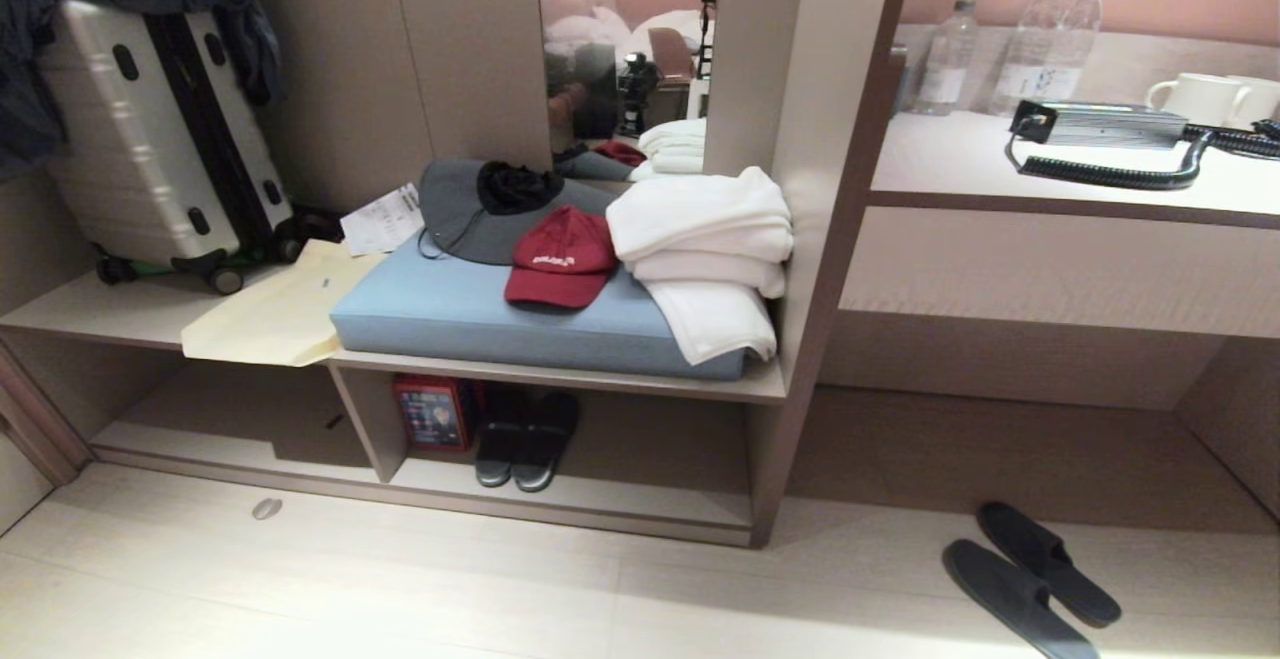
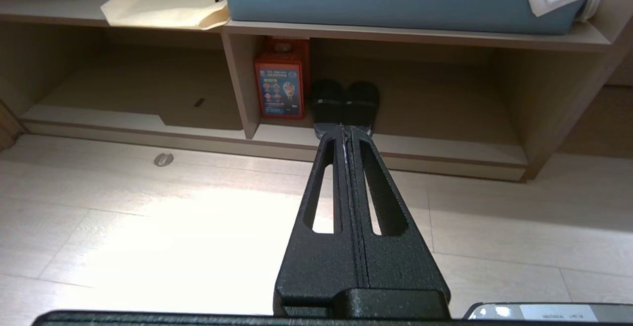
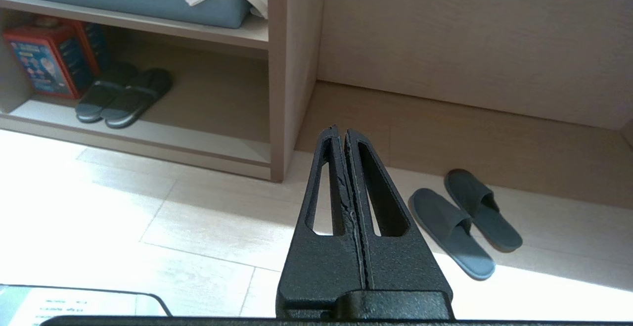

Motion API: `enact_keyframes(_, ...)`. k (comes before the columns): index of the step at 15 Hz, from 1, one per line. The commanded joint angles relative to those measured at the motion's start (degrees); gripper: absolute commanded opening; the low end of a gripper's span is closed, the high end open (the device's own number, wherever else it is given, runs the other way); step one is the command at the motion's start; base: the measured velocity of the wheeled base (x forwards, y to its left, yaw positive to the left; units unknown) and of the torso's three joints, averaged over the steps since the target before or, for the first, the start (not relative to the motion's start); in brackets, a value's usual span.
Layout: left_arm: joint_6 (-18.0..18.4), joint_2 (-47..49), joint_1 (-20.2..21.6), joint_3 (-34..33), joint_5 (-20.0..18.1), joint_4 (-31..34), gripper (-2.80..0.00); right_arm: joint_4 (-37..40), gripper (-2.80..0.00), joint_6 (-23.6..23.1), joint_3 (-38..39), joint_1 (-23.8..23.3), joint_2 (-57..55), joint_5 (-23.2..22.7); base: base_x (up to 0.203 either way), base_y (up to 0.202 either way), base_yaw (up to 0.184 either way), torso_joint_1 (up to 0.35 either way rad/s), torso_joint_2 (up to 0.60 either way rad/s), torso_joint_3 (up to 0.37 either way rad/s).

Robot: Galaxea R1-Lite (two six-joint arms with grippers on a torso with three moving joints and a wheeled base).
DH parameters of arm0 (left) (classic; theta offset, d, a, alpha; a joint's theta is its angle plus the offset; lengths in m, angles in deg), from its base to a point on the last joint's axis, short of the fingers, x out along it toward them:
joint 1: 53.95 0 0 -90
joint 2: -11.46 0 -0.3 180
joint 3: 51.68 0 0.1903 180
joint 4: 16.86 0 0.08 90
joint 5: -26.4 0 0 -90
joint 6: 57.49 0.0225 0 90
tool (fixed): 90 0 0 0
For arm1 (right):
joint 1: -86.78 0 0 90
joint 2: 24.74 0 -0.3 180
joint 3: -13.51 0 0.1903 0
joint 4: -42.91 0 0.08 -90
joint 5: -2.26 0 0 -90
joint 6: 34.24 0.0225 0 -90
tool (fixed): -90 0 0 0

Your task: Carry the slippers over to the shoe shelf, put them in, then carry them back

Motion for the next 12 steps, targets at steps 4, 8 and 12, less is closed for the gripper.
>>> enact_keyframes(4, -0.1, 0.0, 0.0, -0.1, 0.0, 0.0, -2.80, 0.0, -2.80, 0.0, 0.0, 0.0, 0.2, 0.0, -0.016, 0.002, 0.000, 0.001, 0.00, 0.001)
enact_keyframes(8, -0.1, 0.0, 0.0, -0.1, 0.0, 0.0, -2.80, 0.0, -2.80, 0.0, 0.0, 0.0, 0.2, 0.0, -0.182, 0.001, -0.001, 0.003, 0.00, 0.000)
enact_keyframes(12, -0.1, 0.0, 0.0, -0.1, 0.0, 0.0, -2.80, 0.0, -2.80, 0.0, 0.0, 0.0, 0.2, 0.0, -0.193, 0.000, 0.002, 0.000, 0.00, 0.002)
